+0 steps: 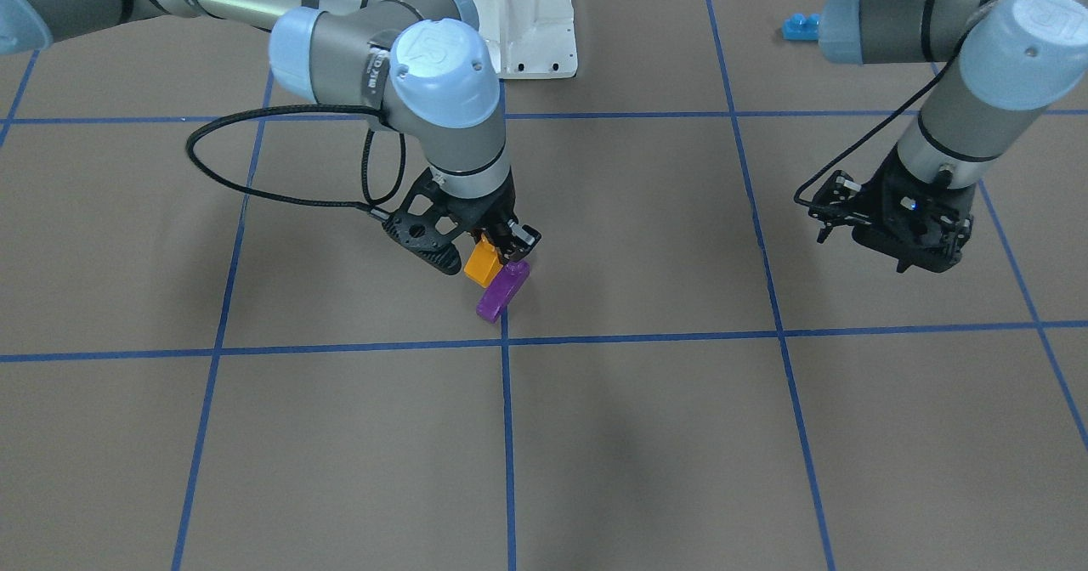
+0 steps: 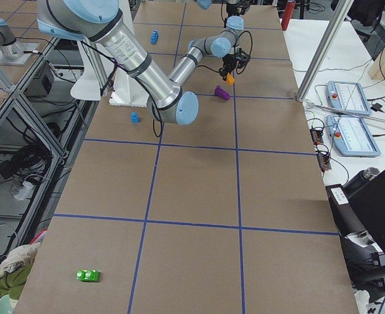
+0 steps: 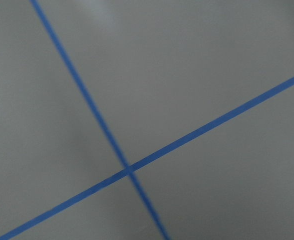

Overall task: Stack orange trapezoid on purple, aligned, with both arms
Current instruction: 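Carry the orange block with the right gripper above the purple block, then lower the orange block onto the purple block, aligning it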

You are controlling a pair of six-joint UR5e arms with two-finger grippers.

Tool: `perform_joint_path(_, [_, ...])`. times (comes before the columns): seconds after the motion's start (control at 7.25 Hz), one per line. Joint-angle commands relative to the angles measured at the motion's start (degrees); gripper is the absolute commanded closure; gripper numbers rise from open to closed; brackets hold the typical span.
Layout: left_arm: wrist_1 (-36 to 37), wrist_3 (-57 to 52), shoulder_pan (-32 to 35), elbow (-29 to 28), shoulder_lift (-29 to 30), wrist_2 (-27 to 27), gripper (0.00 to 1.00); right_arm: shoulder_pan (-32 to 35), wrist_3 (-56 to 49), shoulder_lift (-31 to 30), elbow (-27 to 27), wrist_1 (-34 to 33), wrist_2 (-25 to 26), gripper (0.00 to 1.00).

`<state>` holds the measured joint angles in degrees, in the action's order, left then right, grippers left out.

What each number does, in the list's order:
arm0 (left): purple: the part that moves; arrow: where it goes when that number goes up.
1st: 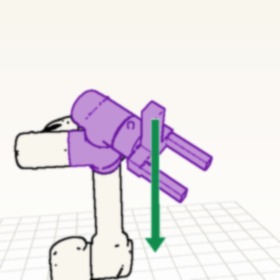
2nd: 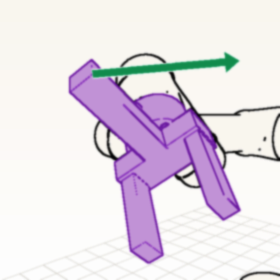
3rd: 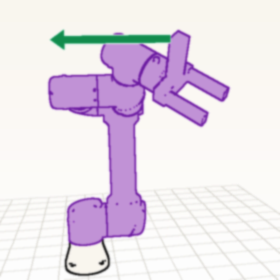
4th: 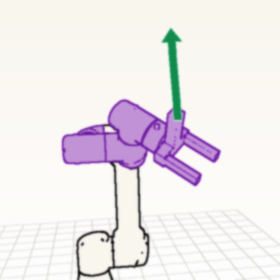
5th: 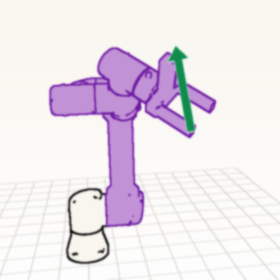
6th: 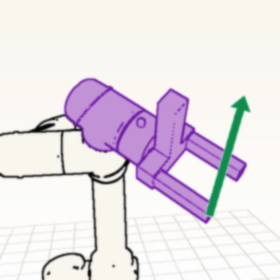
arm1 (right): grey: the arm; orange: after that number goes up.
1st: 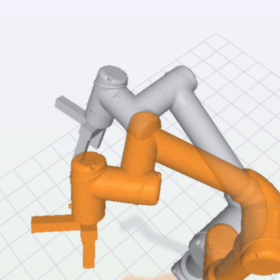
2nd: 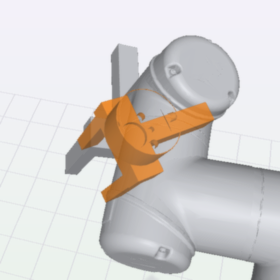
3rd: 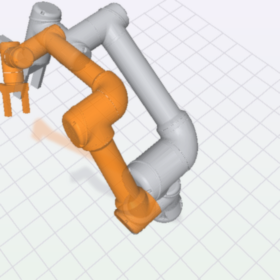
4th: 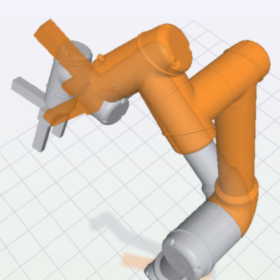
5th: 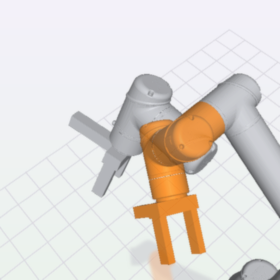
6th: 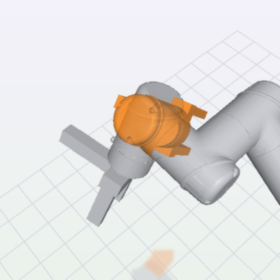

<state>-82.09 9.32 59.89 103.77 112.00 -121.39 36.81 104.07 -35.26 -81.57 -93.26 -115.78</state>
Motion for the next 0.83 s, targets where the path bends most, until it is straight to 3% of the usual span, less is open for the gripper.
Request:
perform_joint_path(0.0, [0.0,-2.7,1.7,-0.1,-1.8,-0.7,0.0,-2.9,3.6,0.7,1.7,0.3,2.4,1.0])
perform_joint_path(0.69, [-0.5,-2.7,1.5,-0.7,-2.0,-0.6,0.0,-3.5,5.6,1.0,5.0,0.4,3.6,1.0])
